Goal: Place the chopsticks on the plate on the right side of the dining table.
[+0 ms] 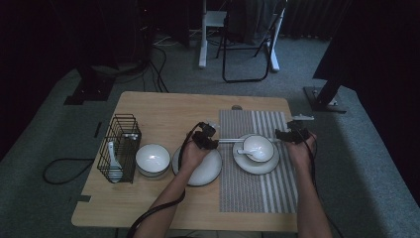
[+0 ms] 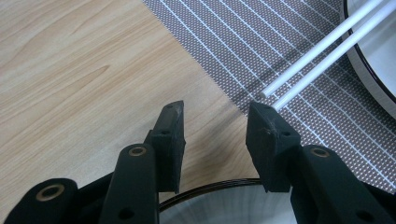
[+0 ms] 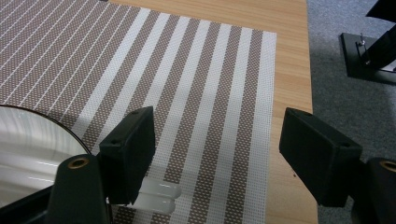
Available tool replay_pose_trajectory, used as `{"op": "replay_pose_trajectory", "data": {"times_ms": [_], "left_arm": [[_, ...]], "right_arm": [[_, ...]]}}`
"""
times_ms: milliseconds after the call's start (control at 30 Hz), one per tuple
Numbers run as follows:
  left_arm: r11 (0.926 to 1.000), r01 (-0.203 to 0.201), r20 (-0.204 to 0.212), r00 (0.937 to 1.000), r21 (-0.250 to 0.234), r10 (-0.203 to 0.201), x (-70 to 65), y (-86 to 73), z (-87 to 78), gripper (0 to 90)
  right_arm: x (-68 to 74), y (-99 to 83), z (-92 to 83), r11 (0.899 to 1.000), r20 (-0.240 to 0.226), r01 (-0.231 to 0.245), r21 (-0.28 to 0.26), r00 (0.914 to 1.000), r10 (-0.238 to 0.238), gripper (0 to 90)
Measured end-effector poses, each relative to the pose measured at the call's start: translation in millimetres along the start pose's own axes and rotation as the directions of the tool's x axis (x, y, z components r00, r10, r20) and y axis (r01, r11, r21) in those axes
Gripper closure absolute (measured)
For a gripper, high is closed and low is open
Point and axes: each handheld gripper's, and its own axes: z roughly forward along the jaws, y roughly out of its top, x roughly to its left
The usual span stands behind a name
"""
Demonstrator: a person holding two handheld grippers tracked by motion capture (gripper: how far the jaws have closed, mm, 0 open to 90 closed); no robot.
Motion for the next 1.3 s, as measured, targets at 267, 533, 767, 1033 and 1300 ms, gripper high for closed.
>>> {"op": "replay_pose_trajectory", "data": {"times_ms": [267, 533, 767, 1033, 1300], "left_arm": [[0.9999, 0.002, 0.003, 1.0000, -0.017, -0.002, 1.2, -0.1, -5.6, 56.9], [0.9986, -0.047, 0.031, 0.9984, -0.026, 0.048, -6.0, 1.2, -8.5, 47.8], [0.9983, -0.056, 0.020, 0.9982, 0.014, 0.056, -8.0, 5.0, 1.5, 47.9], [0.9990, -0.042, 0.014, 0.9990, 0.013, 0.042, -7.7, 5.9, 5.6, 47.9], [0.9995, -0.031, 0.018, 0.9994, 0.006, 0.031, -5.6, 3.6, 5.1, 47.8]], "right_arm": [[-1.5, -1.7, -1.1, 1.000, 0.001, -0.004, -0.002, 1.0000, 0.004, 26.8], [-0.3, -2.0, 0.1, 1.000, 0.001, -0.003, -0.001, 1.0000, 0.003, 26.8], [-1.5, -2.0, -0.9, 1.000, 0.001, -0.006, -0.004, 1.0000, 0.006, 26.8], [-3.6, -3.6, -1.8, 1.000, 0.004, -0.010, -0.002, 0.9999, 0.010, 26.8], [-3.7, -3.6, -2.6, 1.000, 0.005, -0.006, -0.006, 1.0000, 0.006, 26.8]]}}
